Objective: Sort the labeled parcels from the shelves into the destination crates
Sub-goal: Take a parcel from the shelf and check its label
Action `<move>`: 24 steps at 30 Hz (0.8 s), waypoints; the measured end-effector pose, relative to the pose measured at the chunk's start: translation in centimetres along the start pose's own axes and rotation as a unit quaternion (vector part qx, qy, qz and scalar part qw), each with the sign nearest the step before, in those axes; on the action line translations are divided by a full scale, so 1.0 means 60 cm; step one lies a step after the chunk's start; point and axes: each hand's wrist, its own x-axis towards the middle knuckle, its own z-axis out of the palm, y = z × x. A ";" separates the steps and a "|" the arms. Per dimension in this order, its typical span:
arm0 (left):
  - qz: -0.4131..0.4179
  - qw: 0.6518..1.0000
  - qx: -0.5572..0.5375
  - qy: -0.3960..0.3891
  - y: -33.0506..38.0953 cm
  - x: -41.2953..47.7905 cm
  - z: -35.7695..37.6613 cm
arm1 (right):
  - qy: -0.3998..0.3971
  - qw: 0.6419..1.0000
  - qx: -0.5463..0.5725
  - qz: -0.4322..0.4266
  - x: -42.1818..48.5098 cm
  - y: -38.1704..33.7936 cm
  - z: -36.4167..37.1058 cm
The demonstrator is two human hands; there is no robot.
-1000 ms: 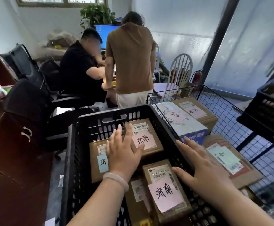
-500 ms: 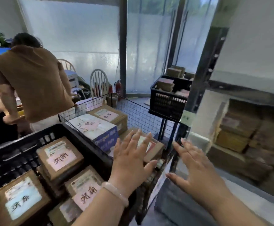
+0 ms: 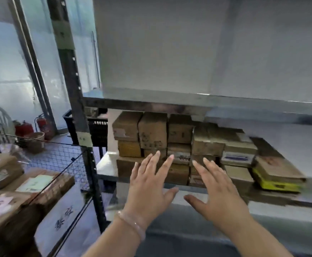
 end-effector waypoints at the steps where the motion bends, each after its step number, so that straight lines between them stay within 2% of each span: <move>1: 0.015 1.000 -0.008 -0.006 0.036 0.010 0.018 | 0.003 1.000 0.000 0.018 -0.014 0.032 -0.012; 6: 0.064 0.995 -0.065 -0.036 0.193 0.049 0.095 | 0.015 0.997 -0.022 0.076 -0.076 0.174 -0.066; 12: 0.114 0.987 -0.089 -0.072 0.302 0.091 0.156 | 0.023 0.989 -0.028 0.143 -0.105 0.292 -0.097; 18: 0.150 0.979 -0.092 -0.108 0.368 0.156 0.231 | 0.020 0.976 -0.037 0.212 -0.084 0.389 -0.090; 24: 0.141 0.976 -0.095 -0.136 0.365 0.207 0.304 | 0.017 0.964 -0.059 0.258 0.008 0.459 -0.082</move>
